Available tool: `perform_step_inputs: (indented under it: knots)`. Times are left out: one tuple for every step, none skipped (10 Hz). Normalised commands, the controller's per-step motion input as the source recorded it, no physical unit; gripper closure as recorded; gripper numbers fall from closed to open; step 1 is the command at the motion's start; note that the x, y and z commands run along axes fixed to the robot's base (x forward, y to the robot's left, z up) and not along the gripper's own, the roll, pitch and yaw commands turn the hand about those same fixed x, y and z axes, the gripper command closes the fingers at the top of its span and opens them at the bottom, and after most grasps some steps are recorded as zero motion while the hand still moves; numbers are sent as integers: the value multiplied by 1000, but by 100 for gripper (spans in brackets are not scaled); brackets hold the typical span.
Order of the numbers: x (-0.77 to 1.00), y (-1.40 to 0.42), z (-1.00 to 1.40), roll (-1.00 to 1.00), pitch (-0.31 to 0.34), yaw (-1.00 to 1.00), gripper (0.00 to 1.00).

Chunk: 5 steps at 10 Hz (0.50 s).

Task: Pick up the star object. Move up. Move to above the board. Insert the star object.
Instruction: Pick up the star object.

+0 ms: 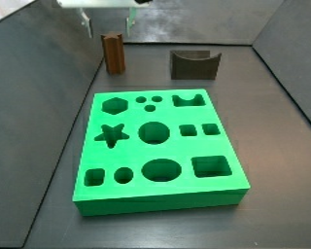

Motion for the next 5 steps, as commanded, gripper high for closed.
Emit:
perform_step_inputs:
  knots:
    - [0, 0, -597, 86, -93, 211, 0]
    - [0, 0, -543, 129, -79, 223, 0]
    - [0, 0, -440, 114, -79, 206, 0]
    - [0, 0, 0, 0, 0, 0, 0]
    - [0, 0, 0, 0, 0, 0, 100]
